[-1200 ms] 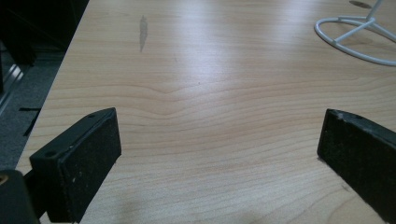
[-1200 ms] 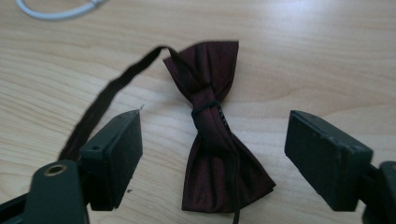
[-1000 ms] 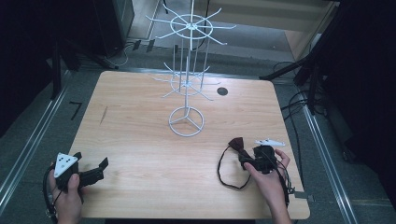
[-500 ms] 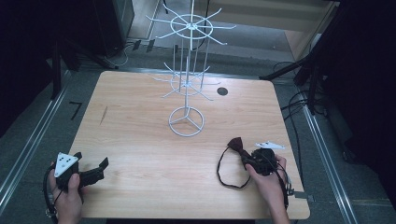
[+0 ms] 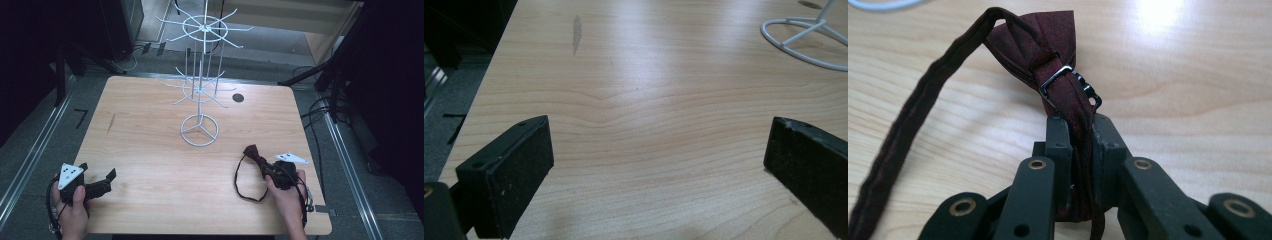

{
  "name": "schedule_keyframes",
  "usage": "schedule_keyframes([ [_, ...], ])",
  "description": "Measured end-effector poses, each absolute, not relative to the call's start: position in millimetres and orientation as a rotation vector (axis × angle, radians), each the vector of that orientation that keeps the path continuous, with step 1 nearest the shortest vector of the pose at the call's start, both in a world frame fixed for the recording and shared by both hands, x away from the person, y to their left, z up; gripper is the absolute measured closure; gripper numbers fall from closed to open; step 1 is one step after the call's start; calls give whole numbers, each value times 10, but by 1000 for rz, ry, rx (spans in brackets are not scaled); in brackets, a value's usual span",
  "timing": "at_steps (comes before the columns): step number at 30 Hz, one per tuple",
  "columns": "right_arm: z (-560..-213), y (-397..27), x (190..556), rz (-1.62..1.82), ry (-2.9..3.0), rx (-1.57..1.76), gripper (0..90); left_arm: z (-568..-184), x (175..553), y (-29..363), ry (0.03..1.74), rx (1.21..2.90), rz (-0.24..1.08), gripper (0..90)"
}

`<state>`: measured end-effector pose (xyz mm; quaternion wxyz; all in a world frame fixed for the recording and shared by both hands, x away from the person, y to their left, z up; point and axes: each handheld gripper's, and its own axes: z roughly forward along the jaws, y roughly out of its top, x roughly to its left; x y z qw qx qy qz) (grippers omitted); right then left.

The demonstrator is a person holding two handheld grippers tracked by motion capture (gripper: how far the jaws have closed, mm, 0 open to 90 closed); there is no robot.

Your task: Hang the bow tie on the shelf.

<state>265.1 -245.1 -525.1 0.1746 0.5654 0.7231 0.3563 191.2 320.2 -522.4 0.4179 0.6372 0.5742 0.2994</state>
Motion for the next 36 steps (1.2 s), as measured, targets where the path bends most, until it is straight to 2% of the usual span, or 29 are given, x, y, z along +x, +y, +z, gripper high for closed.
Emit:
schedule_keyframes([
  [36,-4842,-2256,2472,1267,1936,1399,823,-5223,1906,3194,1436,1601,759,2],
])
